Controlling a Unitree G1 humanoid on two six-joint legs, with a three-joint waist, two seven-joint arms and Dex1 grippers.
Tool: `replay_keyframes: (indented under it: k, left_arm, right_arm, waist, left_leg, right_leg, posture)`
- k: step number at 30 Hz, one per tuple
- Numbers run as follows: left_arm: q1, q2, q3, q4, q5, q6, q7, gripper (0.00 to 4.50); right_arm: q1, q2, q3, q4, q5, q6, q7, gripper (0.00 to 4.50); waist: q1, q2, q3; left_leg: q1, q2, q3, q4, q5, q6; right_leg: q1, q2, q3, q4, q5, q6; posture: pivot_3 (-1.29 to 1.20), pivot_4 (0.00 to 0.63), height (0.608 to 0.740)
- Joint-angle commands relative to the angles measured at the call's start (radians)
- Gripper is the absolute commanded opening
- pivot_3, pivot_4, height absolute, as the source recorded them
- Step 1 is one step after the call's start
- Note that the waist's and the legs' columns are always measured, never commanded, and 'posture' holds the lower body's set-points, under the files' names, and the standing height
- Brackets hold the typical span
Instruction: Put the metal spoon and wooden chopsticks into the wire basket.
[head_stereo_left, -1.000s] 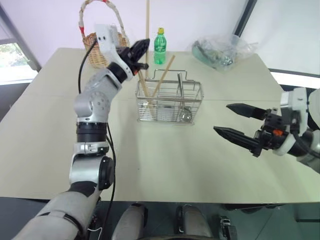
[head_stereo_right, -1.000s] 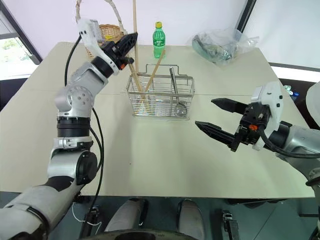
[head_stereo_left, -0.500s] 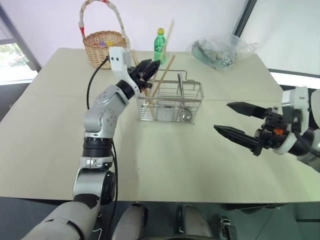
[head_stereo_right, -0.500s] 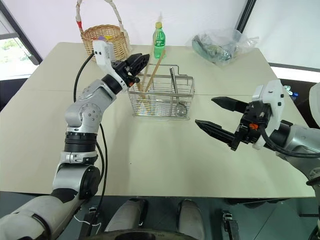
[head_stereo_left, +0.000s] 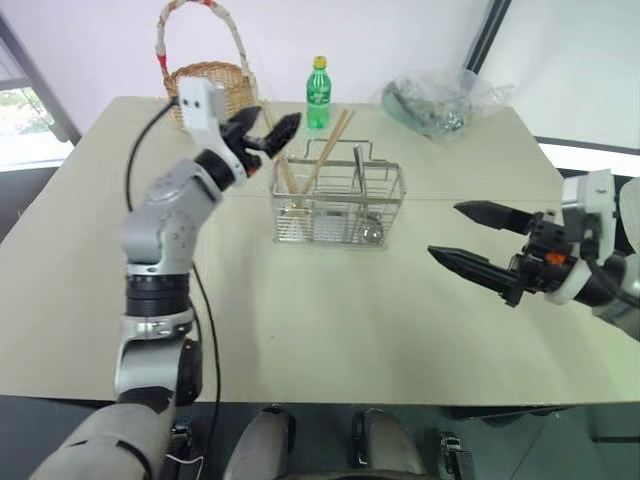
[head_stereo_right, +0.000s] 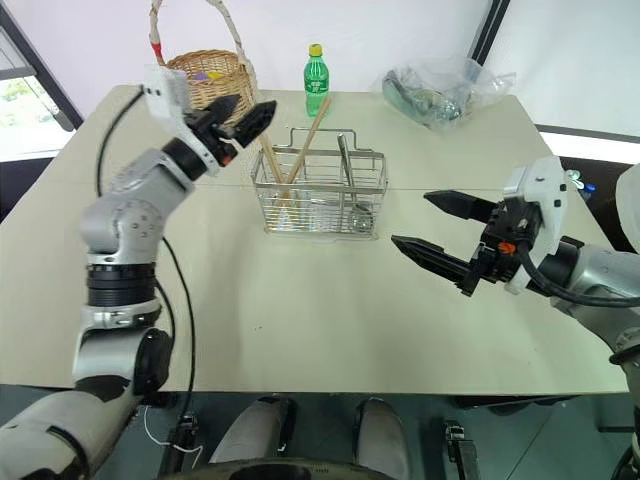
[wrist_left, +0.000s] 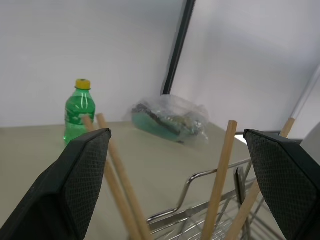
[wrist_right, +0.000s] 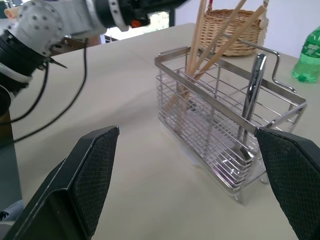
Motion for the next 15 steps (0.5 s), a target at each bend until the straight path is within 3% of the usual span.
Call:
replay_keyframes:
  k: [1,5,8,15]
  left_arm:
    - [0.017,0.220,0.002,-0.035,0.038,-0.062,-0.234,4.47]
    - [0.095,0.454,0.018,-0.013,0.032,-0.090,-0.484,4.47]
    - [0.168,0.572,0.053,-0.010,0.029,-0.119,-0.606,4.47]
    - [0.267,0.647,0.125,-0.072,-0.006,-0.074,-0.647,4.47]
  right_arm:
    - [0.010,-0.034,0.005,0.074,-0.113,-0.067,0.067,4.49]
    - [-0.010,-0.058,0.029,0.172,-0.203,-0.125,0.145,4.49]
    - [-0.048,-0.065,0.061,0.225,-0.252,-0.160,0.186,4.49]
    - [-0.152,-0.022,0.142,0.263,-0.296,-0.192,0.209,4.49]
  waist:
    - [-0.008,0.001,0.001]
    - [-0.012,0.005,0.000]
    - [-0.017,0.007,0.002]
    - [-0.015,0.009,0.003]
  left_leg:
    - [0.000,0.000,0.000,0.000,0.000,0.000]
    - [0.000,0.001,-0.002,-0.001,0.000,0.000]
    - [0.000,0.000,-0.001,-0.001,-0.001,0.001]
    - [0.000,0.001,-0.001,-0.002,-0.001,0.001]
  right_leg:
    - [0.000,0.000,0.000,0.001,0.000,0.000]
    - [0.001,-0.001,0.000,-0.001,-0.002,-0.004]
    - [0.000,-0.003,0.000,-0.001,-0.002,-0.004]
    - [-0.001,-0.005,0.000,-0.001,-0.003,-0.004]
  posture:
    - [0.00,0.150,0.674]
    - [0.00,0.150,0.674]
    - [0.00,0.150,0.674]
    - [0.00,0.150,0.674]
